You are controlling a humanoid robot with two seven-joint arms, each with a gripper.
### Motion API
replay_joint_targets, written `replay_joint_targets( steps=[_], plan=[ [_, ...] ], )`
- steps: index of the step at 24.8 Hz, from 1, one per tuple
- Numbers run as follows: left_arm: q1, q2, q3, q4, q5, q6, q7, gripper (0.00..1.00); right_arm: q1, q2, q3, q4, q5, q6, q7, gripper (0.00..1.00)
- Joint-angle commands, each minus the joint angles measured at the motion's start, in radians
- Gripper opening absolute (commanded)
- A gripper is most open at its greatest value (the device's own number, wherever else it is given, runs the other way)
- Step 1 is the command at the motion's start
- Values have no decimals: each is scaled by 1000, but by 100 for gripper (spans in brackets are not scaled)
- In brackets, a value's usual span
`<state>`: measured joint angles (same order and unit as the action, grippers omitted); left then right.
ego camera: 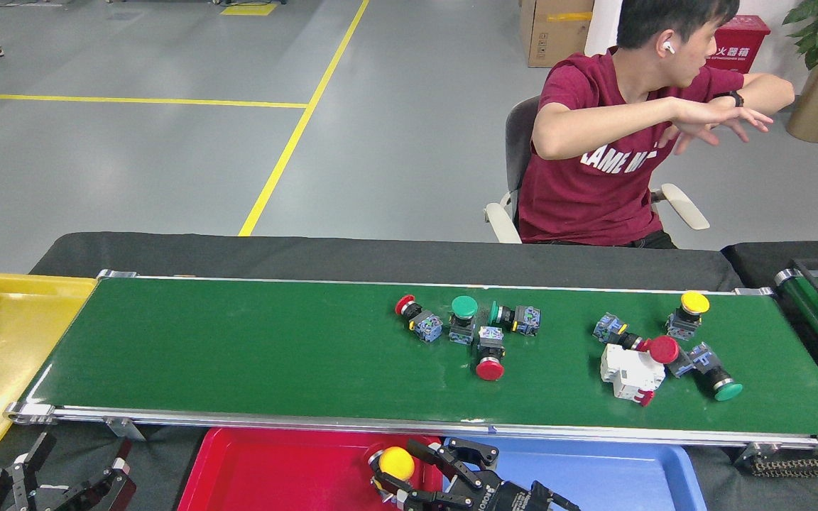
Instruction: Pick switch part from conveyor to tray
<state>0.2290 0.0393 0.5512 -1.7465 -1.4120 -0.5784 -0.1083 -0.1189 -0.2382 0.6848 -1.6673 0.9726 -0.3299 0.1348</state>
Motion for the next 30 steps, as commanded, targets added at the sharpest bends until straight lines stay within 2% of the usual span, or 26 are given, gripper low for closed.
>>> replay_joint_targets(
  steps=[1,3,8,11,13,16,19,24,27,30],
  plan=[
    [-14,10,-36,-15,1,-4,4,100,-16,-1,-4,-11,-2,8,2,96],
    [-20,10,-86,-24,1,2,2,100,-19,-7,-24,-14,-3,28,0,96],
    [-111,-3,-224,-28,-28,32,-14,100,-24,-23,-220,-14,-3,210,-26,95],
    [-163,-4,-364,-22,-108,121,-22,100,-13,-53,-320,-14,-5,351,-98,95],
    [-188,-7,-452,-8,-156,213,-24,100,8,-78,-332,-14,-5,445,-159,95],
    [-231,-18,-548,53,-171,319,-37,100,96,-105,-332,-46,-5,489,-202,95],
    [-287,-19,-562,134,-171,359,-54,100,219,-131,-358,-92,-6,492,-210,95],
    [-395,-18,-550,289,-170,364,-54,100,320,-136,-403,-98,-5,488,-231,96],
    [-401,-18,-553,303,-168,361,-54,100,338,-128,-412,-98,-6,486,-236,96],
    [-407,-21,-559,328,-170,362,-54,100,312,-108,-409,-98,-2,494,-228,95]
  ],
)
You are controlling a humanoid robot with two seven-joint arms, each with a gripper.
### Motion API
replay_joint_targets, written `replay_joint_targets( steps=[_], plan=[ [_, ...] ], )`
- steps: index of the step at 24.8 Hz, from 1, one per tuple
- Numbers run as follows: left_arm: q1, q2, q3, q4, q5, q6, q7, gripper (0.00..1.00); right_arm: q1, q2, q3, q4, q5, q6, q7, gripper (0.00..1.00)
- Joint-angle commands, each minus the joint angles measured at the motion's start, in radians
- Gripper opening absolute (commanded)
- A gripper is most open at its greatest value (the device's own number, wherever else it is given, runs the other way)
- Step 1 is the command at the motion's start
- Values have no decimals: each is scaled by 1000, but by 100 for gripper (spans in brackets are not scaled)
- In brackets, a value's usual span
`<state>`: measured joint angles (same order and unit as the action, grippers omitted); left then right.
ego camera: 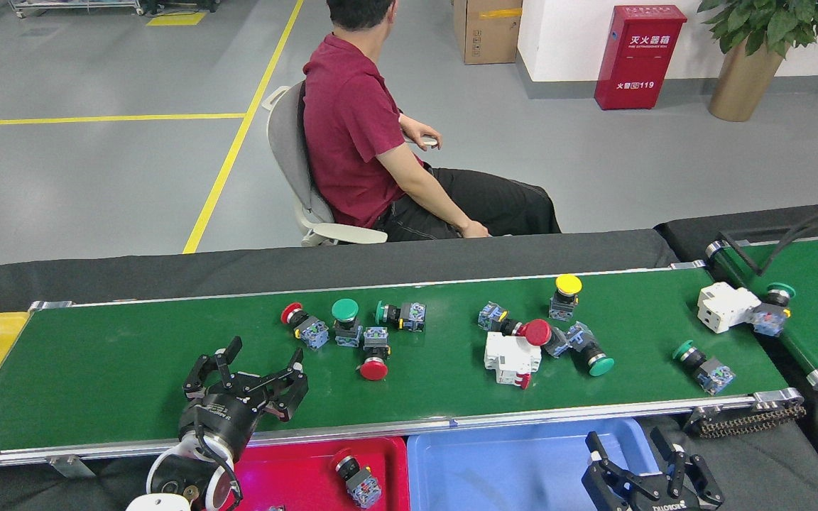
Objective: Pick switch part from conveyor to tray
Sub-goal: 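Reach the right gripper onto the belt and grasp the white block part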
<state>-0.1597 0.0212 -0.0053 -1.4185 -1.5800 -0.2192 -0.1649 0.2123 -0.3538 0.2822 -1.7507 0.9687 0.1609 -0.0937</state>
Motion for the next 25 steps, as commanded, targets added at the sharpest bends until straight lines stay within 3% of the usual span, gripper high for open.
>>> replay_joint_targets(
  steps=[1,7,9,12,15,18,22,25],
  plan=[
    [-26,-3,-2,16,-3,3,4,100,-43,21,0,-15,2,5,6,95],
    [-121,0,2,153,-3,44,8,100,-215,38,157,11,5,166,69,94],
    [-138,2,2,179,-3,46,10,100,-278,72,212,39,7,198,77,94],
    [-152,5,2,210,-3,47,10,100,-387,150,305,142,36,227,106,94],
    [-192,6,2,263,-3,64,11,100,-508,280,359,326,81,224,137,95],
    [-262,9,-2,349,-3,113,13,100,-545,371,374,442,137,183,149,96],
    [-330,16,-2,463,-5,139,41,99,-556,411,381,493,143,170,158,96],
    [-371,20,-7,569,-6,215,88,84,-564,415,379,513,142,178,212,96]
  ],
)
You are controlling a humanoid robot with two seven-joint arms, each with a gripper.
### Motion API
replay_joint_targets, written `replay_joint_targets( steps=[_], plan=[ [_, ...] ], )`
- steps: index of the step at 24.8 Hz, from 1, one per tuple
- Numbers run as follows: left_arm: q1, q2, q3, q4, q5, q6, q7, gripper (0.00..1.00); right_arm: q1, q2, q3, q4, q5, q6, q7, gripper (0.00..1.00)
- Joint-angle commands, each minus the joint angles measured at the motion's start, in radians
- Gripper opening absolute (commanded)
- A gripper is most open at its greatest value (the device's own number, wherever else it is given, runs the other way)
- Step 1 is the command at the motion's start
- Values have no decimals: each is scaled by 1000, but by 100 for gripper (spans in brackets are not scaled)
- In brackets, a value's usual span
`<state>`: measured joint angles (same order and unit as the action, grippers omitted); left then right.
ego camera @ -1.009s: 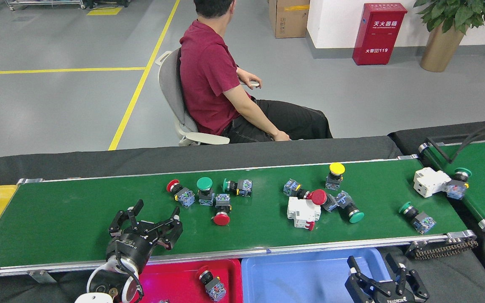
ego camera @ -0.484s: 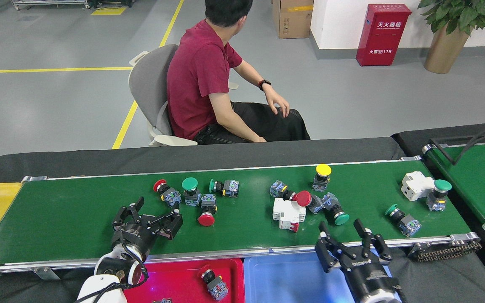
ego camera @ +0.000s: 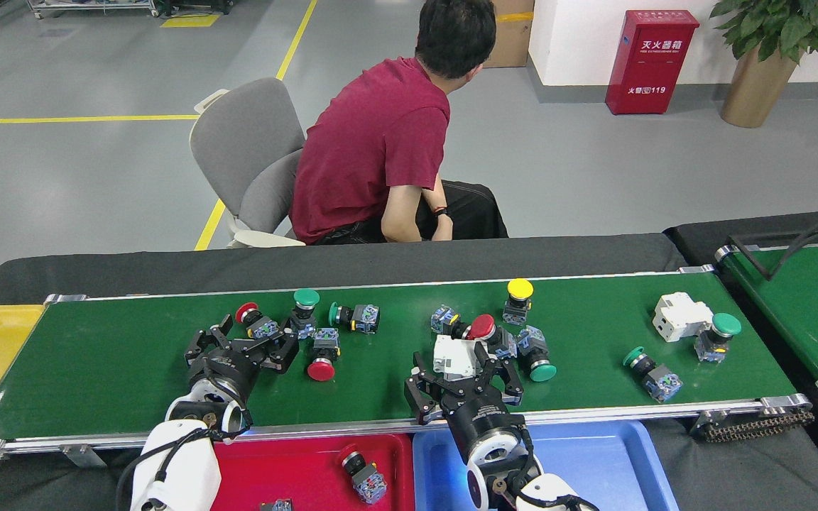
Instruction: Pick switch part from conveyor to tray
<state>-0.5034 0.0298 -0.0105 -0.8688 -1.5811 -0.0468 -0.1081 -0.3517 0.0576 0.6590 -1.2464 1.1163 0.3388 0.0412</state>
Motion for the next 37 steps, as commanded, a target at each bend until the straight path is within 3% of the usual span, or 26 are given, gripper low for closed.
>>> replay_joint_targets(
  steps=[1,3,4,6,8,10,14,17,18,19,22,23,24,26,27,32,35,37],
  plan=[
    [-40,13,-2,51,-7,62,48,79,3,4,2,-8,-4,5,94,96],
    [-53,30,-2,93,-10,88,70,71,22,2,2,-53,-4,5,101,96],
    [-55,39,-2,106,-10,94,84,62,39,2,2,-84,0,6,103,96],
    [-52,48,-2,113,-10,88,108,42,53,-2,2,-88,54,31,104,96],
    [-47,48,0,113,1,76,122,13,53,-4,1,-67,97,85,104,96],
    [-33,48,0,106,1,53,153,6,43,5,-2,-18,106,117,106,96],
    [49,50,-3,13,-5,-30,191,1,20,11,-9,12,108,123,106,93],
    [190,79,-2,-217,-5,-182,191,1,10,10,-10,8,100,111,124,80],
    [252,107,-2,-314,-4,-246,189,1,7,2,-10,2,97,102,140,70],
    [318,136,-2,-406,0,-317,189,2,7,-1,-10,-2,97,89,143,63],
    [559,220,12,-679,4,-597,188,10,10,-13,-33,-28,96,-1,131,10],
    [635,225,26,-756,7,-677,186,16,14,-19,-59,-39,97,-32,124,2],
    [697,220,47,-806,9,-716,185,32,17,-18,-82,-47,97,-53,123,2],
    [799,203,72,-874,4,-722,180,91,17,-19,-104,-54,97,-78,123,2],
    [826,179,80,-889,4,-722,182,100,17,-19,-107,-64,97,-92,123,2],
    [853,71,158,-895,9,-708,183,100,48,-30,-113,-142,96,-150,128,2],
    [832,-70,337,-901,15,-614,185,100,105,-101,-114,-285,80,-213,151,2],
    [809,-105,446,-895,35,-554,185,100,148,-159,-121,-389,36,-264,167,2]
  ],
)
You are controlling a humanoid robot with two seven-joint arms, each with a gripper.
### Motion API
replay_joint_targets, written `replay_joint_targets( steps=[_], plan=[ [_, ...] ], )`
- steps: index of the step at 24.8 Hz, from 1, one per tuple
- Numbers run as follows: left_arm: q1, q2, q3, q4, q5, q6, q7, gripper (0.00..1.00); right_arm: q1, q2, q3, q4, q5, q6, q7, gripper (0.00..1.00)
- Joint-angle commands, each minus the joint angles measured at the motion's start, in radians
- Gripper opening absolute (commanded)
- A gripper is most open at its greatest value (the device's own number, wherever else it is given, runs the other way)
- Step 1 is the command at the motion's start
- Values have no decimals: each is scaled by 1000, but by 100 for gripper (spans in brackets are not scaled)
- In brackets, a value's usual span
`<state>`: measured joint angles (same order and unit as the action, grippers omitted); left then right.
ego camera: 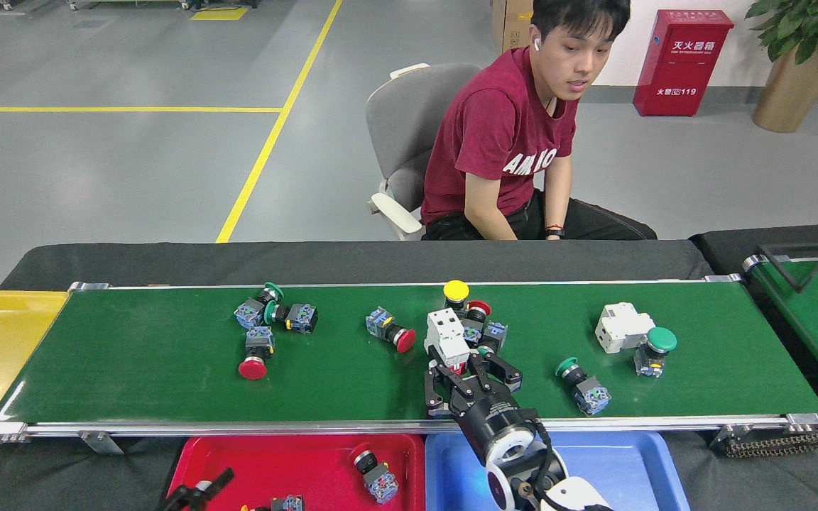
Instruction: Pick switch part from conveyor to tray
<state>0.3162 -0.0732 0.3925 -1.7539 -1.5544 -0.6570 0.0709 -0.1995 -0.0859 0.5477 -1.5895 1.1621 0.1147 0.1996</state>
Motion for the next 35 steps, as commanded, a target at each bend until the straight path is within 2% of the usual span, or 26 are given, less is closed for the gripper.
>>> replay_joint_targets(
  steps=[1,4,9,11,13,17,20,23,24,25,26,27,29,31,35],
  plan=[
    [-14,0,94,-1,31,62,6,100,18,-64,-32,-109,-42,-72,18,2],
    [-12,15,149,20,53,66,3,100,75,-161,-75,-176,-84,-173,34,3],
    [-23,32,147,24,48,69,0,100,224,-267,-272,-179,-173,-587,24,5],
    [-54,41,138,43,42,69,0,100,273,-313,-341,-179,-229,-708,21,6],
    [-117,62,137,91,31,71,-8,100,316,-338,-388,-179,-260,-799,4,6],
    [-227,105,137,160,-12,69,-95,100,364,-347,-443,-179,-272,-856,-14,6],
    [-269,133,135,212,-13,71,-128,100,390,-362,-454,-176,-275,-859,-16,9],
    [-328,136,117,257,-13,76,-186,100,414,-396,-502,-138,-314,-900,-17,11],
    [-348,136,112,277,-13,83,-203,100,414,-396,-516,-125,-325,-900,-16,16],
    [-368,138,108,300,-13,97,-214,100,416,-396,-534,-113,-332,-900,-12,31],
    [-388,142,108,324,-15,111,-215,100,416,-394,-549,-107,-334,-900,-6,72],
    [-407,154,108,346,-13,120,-217,100,416,-393,-563,-106,-334,-900,-2,98],
    [-422,185,108,387,-15,132,-215,100,416,-391,-592,-107,-341,-900,-2,98],
    [-448,207,92,441,-15,171,-215,100,411,-390,-604,-107,-387,-900,0,98],
    [-506,265,-1,551,-12,281,-210,100,373,-387,-615,-112,-433,-891,-2,97]
  ],
)
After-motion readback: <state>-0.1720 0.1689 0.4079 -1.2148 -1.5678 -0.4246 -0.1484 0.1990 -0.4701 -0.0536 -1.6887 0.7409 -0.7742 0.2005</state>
